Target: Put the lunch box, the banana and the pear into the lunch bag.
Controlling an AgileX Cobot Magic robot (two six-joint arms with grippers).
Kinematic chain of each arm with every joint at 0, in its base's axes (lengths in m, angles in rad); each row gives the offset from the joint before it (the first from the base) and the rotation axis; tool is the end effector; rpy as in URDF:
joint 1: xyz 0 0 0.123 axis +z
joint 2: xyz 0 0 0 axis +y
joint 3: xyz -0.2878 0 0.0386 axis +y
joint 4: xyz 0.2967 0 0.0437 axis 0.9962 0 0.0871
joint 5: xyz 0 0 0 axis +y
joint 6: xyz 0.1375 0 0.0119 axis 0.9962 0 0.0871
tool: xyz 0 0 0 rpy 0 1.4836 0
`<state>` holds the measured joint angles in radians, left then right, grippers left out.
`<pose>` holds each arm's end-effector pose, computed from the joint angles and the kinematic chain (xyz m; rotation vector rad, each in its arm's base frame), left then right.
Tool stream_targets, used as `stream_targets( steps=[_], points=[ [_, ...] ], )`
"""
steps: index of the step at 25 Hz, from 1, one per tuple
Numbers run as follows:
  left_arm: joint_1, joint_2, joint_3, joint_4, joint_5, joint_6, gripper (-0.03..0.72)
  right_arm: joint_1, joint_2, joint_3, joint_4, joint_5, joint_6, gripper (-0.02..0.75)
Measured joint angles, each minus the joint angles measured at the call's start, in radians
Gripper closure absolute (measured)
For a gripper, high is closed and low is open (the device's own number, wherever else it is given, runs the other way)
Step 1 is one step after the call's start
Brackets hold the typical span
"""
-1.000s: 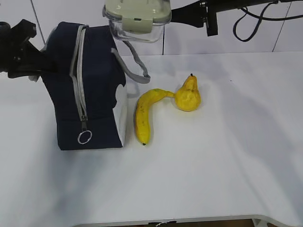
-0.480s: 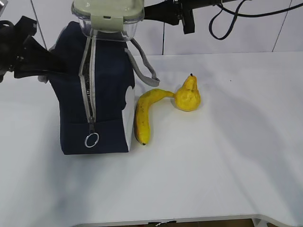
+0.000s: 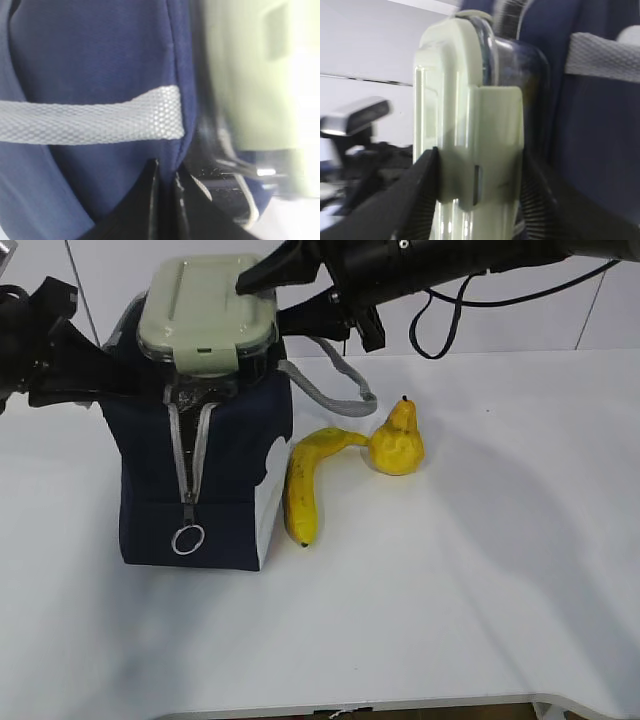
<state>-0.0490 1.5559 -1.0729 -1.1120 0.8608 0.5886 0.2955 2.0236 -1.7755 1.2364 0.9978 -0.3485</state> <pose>0.3773 -0.1125 0.2348 -0.0007 2.4083 -1.0835 0.4719 0.2582 0.2849 -0.1559 2.3229 1.5149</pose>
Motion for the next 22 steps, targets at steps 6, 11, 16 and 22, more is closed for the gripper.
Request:
stream_targets(
  steps=[6,11,16,22],
  points=[
    [0.0,0.0,0.0,0.0,0.003,0.01,0.702,0.0,0.002,0.0,-0.161,-0.027,0.05,0.358],
    [0.0,0.0,0.0,-0.006,0.008,0.018,0.702,0.004,0.011,-0.015,-0.247,-0.038,0.072,0.358],
    [0.0,0.0,0.0,-0.008,0.022,0.024,0.702,0.047,0.024,-0.05,-0.347,-0.057,0.081,0.358],
    [0.0,0.0,0.0,-0.008,0.024,0.028,0.703,0.133,0.083,-0.167,-0.473,-0.051,0.094,0.358]
  ],
)
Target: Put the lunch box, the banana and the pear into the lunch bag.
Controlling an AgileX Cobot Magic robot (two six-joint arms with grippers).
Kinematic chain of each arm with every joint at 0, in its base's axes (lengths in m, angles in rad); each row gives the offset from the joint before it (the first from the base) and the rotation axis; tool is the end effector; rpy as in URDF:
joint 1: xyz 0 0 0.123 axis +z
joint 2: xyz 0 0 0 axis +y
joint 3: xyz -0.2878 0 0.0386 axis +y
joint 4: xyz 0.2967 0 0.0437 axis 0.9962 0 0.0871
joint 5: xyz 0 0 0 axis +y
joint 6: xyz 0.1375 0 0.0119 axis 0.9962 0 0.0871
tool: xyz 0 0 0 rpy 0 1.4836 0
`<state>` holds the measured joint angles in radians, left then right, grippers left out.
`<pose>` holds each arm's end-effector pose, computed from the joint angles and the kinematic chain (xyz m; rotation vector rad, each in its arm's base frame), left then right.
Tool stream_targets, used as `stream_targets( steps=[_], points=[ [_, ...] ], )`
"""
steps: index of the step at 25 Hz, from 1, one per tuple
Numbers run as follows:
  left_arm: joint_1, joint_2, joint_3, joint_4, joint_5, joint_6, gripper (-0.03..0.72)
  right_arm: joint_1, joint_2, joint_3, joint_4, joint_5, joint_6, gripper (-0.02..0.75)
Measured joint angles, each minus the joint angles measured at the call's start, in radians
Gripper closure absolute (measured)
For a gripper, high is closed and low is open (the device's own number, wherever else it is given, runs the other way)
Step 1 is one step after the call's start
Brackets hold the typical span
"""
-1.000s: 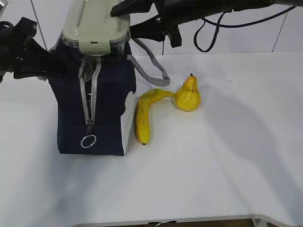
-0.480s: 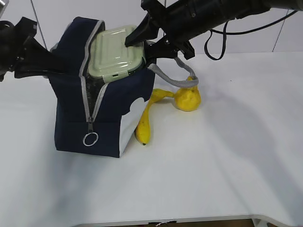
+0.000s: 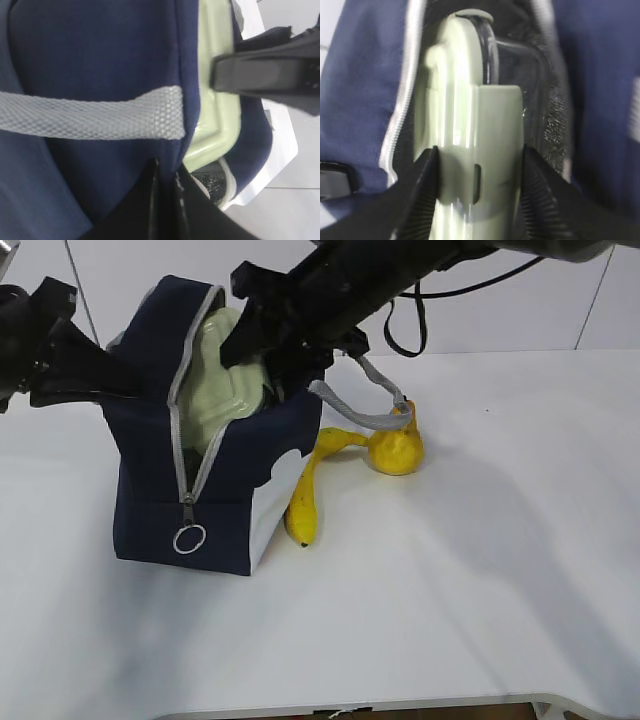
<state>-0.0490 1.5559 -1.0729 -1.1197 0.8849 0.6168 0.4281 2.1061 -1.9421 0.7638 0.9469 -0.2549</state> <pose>0.3748 -0.1147 0.2356 0.0425 2.4069 -1.0993 0.4718 0.3005 0.2586 -0.4944 2.4475 1.0248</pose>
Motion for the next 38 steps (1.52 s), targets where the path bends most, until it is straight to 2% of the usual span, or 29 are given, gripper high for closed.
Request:
stream_targets(
  steps=[5,10,17,22,34,38],
  points=[
    [0.0,0.0,0.0,0.0,0.0,0.002,0.703,0.053,0.045,-0.075,-0.106,0.011,0.003,0.358],
    [0.0,0.0,0.0,0.0,0.002,0.003,0.703,0.063,0.048,-0.087,-0.128,0.032,-0.057,0.358],
    [0.0,0.0,0.0,0.0,0.004,0.003,0.703,0.063,0.052,-0.087,-0.092,0.063,-0.18,0.358],
    [0.0,0.0,0.0,0.0,0.008,0.003,0.703,0.063,0.091,-0.09,-0.022,0.058,-0.241,0.358],
    [0.0,0.0,0.0,0.0,0.029,0.006,0.703,0.063,0.106,-0.091,-0.014,0.061,-0.307,0.356],
    [0.0,0.0,0.0,0.0,0.029,0.006,0.703,0.063,0.106,-0.091,-0.014,0.074,-0.307,0.324]
  ],
)
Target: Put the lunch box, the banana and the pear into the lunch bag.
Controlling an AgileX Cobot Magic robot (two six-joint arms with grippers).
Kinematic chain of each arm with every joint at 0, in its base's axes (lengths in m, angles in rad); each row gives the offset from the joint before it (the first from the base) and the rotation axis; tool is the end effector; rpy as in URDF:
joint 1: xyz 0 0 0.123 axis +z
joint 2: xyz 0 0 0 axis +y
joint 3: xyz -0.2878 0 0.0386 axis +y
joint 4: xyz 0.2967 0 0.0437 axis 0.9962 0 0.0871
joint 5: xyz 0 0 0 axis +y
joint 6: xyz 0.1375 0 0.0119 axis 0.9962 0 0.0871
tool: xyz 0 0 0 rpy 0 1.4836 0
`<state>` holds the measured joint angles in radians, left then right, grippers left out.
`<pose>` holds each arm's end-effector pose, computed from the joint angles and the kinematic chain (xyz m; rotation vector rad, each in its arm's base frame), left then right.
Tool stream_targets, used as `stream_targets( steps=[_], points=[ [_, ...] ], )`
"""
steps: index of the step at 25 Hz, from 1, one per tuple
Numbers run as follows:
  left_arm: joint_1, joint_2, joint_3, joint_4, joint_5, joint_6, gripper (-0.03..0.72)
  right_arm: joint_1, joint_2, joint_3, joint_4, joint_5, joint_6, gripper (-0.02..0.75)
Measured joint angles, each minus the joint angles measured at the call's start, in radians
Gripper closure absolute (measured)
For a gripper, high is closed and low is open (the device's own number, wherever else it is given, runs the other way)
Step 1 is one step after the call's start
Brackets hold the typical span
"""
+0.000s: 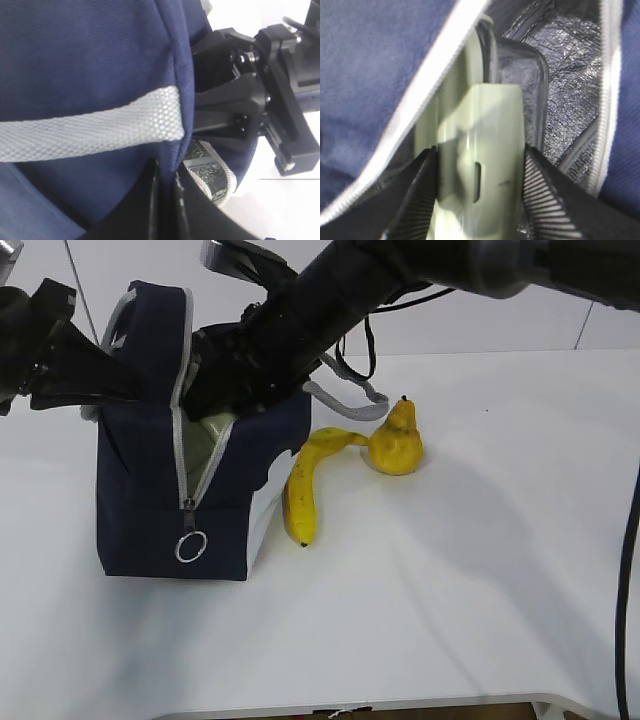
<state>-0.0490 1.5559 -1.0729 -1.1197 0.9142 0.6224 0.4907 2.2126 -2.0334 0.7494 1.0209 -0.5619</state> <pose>0.3713 -0.1168 0.2358 0.0684 2.4171 -1.1228 0.4621 0.3378 0.2281 -0.9813 2.3236 0.9374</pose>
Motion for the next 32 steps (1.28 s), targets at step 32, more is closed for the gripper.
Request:
stream_targets(
  steps=[32],
  points=[
    [0.0,0.0,0.0,0.04,0.021,0.004,0.703,0.002,0.0,-0.282,-0.243,0.202,-0.082,0.258]
  ],
)
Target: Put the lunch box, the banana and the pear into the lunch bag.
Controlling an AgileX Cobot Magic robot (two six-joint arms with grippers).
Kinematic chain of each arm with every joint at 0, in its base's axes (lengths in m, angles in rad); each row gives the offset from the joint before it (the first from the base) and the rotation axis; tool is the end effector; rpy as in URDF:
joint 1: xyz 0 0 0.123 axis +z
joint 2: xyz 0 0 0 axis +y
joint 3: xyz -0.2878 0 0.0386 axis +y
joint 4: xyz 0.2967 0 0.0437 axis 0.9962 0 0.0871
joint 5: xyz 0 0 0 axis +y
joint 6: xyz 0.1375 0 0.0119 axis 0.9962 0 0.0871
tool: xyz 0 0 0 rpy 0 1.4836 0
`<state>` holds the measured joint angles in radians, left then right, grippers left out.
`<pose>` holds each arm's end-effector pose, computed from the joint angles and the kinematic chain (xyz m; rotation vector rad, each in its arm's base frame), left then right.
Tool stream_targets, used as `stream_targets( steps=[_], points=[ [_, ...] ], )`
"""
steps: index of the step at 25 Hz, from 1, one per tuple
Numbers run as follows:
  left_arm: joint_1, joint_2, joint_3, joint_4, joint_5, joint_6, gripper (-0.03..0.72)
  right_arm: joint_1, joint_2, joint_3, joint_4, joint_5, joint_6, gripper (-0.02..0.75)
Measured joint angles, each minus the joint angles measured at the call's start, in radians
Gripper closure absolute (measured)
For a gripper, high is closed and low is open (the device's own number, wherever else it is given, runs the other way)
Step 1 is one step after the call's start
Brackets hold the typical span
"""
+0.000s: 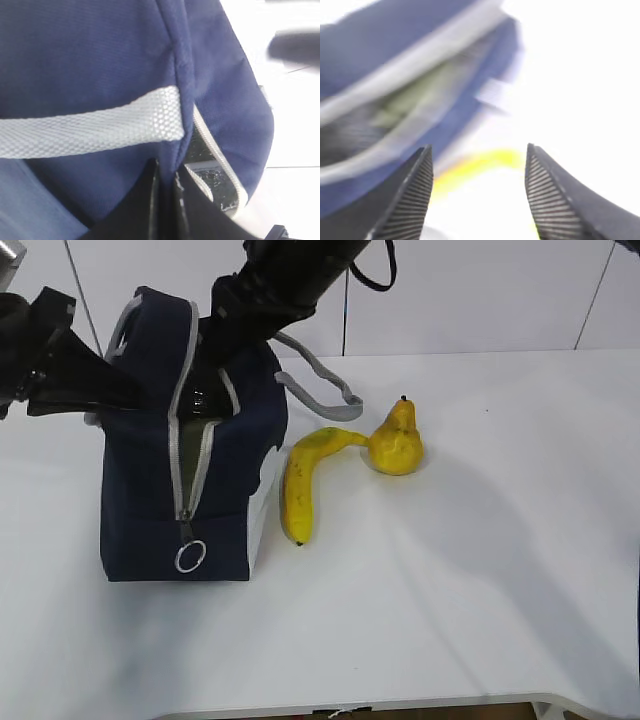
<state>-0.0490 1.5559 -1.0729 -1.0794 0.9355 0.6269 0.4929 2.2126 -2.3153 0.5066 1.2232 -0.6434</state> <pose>0.3674 -0.1161 0.2323 0.1196 2.4474 -1.1012 0.4647 0.3211 0.3017 -1.3052 2.1432 0.6176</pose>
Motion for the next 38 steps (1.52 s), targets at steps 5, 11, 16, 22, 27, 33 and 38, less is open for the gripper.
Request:
stream_targets(
  steps=[5,11,16,22,27,33,38],
  points=[
    [0.0,0.0,0.0,0.004,0.0,0.0,0.703,-0.006,-0.048,-0.02,-0.135,0.024,0.002,0.258],
    [0.0,0.0,0.0,0.006,0.0,0.0,0.703,-0.052,-0.104,-0.027,-0.279,0.027,0.129,0.258],
    [0.0,0.0,0.0,0.006,0.0,0.0,0.703,-0.115,-0.127,0.004,-0.253,0.028,0.186,0.258],
    [0.0,0.0,0.0,0.046,-0.004,0.0,0.703,-0.215,-0.213,0.114,-0.126,0.031,0.186,0.258],
    [0.03,0.0,0.0,0.058,-0.01,0.0,0.703,-0.248,-0.231,0.178,-0.086,0.031,0.183,0.258],
    [0.092,-0.041,0.0,0.09,-0.012,0.0,0.703,-0.248,-0.231,0.233,-0.042,0.031,0.183,0.258],
    [0.109,-0.071,0.0,0.135,-0.012,0.0,0.703,-0.248,-0.231,0.296,-0.02,0.029,0.183,0.258]
  ],
)
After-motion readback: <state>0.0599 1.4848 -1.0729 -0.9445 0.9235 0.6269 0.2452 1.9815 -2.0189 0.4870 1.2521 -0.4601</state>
